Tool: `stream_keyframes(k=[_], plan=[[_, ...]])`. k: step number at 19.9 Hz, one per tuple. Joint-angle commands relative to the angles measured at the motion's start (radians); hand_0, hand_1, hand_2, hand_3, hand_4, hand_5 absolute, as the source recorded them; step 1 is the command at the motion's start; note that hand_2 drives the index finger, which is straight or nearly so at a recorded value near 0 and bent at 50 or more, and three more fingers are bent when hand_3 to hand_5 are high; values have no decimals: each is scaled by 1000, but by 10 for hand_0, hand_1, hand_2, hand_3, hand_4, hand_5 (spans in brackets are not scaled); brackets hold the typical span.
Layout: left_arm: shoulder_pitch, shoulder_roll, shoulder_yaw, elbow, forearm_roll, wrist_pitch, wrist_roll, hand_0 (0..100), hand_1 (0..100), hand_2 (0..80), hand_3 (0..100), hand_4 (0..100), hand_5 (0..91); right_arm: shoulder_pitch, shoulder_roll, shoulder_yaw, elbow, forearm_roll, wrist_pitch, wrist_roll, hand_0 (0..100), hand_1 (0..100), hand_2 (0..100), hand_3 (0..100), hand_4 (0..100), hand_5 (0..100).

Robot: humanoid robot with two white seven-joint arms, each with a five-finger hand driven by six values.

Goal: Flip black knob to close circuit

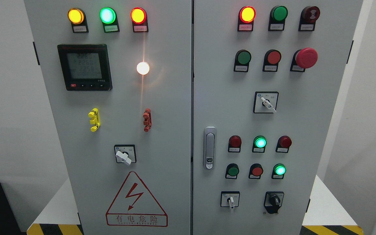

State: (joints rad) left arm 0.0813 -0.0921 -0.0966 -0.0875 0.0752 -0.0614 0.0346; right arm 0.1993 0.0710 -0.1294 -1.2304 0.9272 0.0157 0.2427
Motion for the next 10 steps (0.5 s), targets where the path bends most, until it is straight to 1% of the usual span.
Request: stream_keyframes(k=[1,3,4,5,6,8,10], plan=[[0,0,0,0,0,0,1,120,556,0,0,0,0,-18,18,-44,-455,162,6,27,0,104,860,959,813,717],[0,0,0,0,0,0,1,120,556,0,0,0,0,-23,21,-44,-515,209,26,38,0,96,887,1000,848,767],[0,0,0,0,0,0,1,120,556,0,0,0,0,-24,23,-42,-546,235,35,41,0,93,888,1000,854,777],[0,0,0,0,0,0,1,120,556,0,0,0,0,-24,35,-42,-578,258,39,50,0,84,897,1000,873,810],[0,0,0,0,0,0,1,120,556,0,0,0,0,-31,44,-42,-610,275,41,73,0,80,902,1000,878,819],[0,0,0,0,0,0,1,120,556,0,0,0,0,-37,44,-33,-650,288,68,96,0,59,912,1000,896,847],[0,0,0,0,0,0,1,120,556,0,0,0,0,-57,46,-27,-672,301,82,102,0,48,913,1000,906,857]])
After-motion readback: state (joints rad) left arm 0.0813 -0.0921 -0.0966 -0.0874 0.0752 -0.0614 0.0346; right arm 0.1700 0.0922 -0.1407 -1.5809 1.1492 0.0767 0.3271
